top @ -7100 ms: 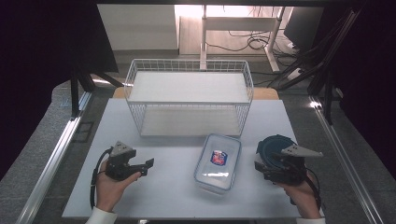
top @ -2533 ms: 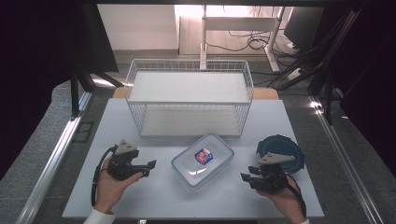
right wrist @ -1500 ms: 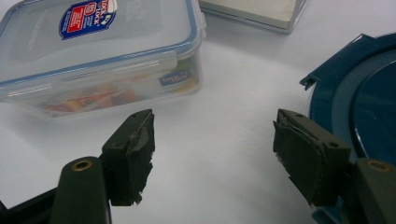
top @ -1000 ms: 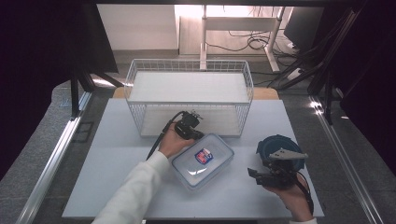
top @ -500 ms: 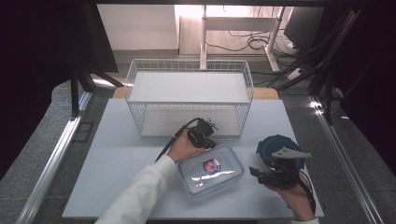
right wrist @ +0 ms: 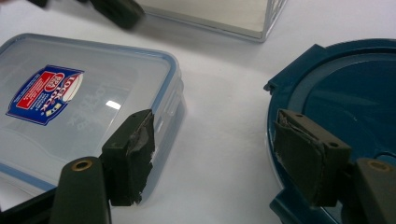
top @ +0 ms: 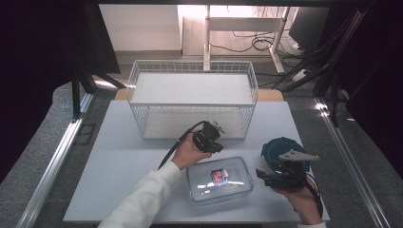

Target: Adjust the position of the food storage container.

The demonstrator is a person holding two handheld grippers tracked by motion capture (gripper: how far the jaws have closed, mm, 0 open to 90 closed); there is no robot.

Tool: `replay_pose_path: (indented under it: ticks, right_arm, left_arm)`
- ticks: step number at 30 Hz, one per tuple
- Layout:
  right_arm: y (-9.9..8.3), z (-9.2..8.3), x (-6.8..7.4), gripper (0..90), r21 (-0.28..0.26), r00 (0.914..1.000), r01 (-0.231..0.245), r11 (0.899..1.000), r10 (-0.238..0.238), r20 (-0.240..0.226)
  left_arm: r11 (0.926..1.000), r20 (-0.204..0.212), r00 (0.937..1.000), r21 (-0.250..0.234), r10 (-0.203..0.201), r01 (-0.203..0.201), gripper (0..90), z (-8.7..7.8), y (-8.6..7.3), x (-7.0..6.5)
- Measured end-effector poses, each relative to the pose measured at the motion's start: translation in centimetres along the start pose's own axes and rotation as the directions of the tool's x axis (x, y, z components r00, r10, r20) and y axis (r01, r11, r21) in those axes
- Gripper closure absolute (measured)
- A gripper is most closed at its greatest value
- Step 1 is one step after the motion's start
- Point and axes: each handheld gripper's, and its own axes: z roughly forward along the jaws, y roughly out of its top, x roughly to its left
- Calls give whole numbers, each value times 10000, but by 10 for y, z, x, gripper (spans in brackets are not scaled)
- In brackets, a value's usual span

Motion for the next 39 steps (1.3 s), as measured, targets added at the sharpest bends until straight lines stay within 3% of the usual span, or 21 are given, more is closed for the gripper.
replay_pose_path:
  ticks: [3, 9, 11, 12, 14, 17, 19, 24, 27, 31, 34, 36, 39]
  right_arm:
    - [1, 0, 1, 291, -6, 10000, 26, 10000, -26, -46]
    - [0, 0, -2, 291, 54, 10000, -48, 10000, 49, -24]
    - [0, 0, -3, 292, 102, 10000, -76, 9999, 76, -4]
    - [-1, 0, -4, 291, 129, 9999, -120, 9998, 120, -4]
    - [-1, 1, -5, 291, 189, 9999, -128, 9997, 127, 42]
    - [-3, 1, -7, 316, 276, 9999, -169, 9995, 168, 32]
    - [-3, 0, -7, 337, 289, 9998, -201, 9994, 203, -55]
    - [-3, 0, -5, 457, 524, 9990, -100, 9986, 123, -437]
    - [-4, 1, -5, 609, 621, 9979, -57, 9981, 97, -646]
    - [-3, 2, -3, 754, 798, 9952, 128, 9967, -50, -972]
    - [-4, 4, 0, 852, 931, 9932, 229, 9954, -121, -1155]
    - [-4, 6, 2, 885, 1090, 9920, 301, 9936, -164, -1249]
    - [-6, 13, 6, 889, 1421, 9918, 482, 9887, -305, -1241]
  left_arm:
    - [9968, -343, 9976, -548, -595, 576, 900, -28, -13, 7]
    - [9813, -823, 9842, -1260, -1565, 1455, 816, -72, -57, 11]
    - [9733, -737, 9794, -1473, -1882, 1760, 706, -83, -74, 11]
    - [9694, -711, 9768, -1572, -2018, 1888, 601, -87, -82, 10]
    - [9544, -692, 9677, -1958, -2425, 2252, 423, -96, -99, 8]
    - [9394, -924, 9514, -2121, -2937, 2694, 260, -103, -120, 7]
    - [9404, -1332, 9424, -1953, -3068, 2785, 203, -107, -130, 7]
    - [9215, -1680, 9153, -2022, -3661, 3315, 157, -116, -153, 6]
    - [9128, -1694, 9056, -2042, -3888, 3537, 147, -117, -162, 8]
    - [9079, -1602, 9018, -1994, -4014, 3686, 141, -118, -167, 9]
    - [9113, -1567, 9054, -1929, -3947, 3638, 141, -118, -169, 7]
    - [9164, -1539, 9099, -1804, -3852, 3574, 142, -116, -171, 7]
    - [9154, -1532, 9078, -1697, -3905, 3651, 142, -115, -174, 6]
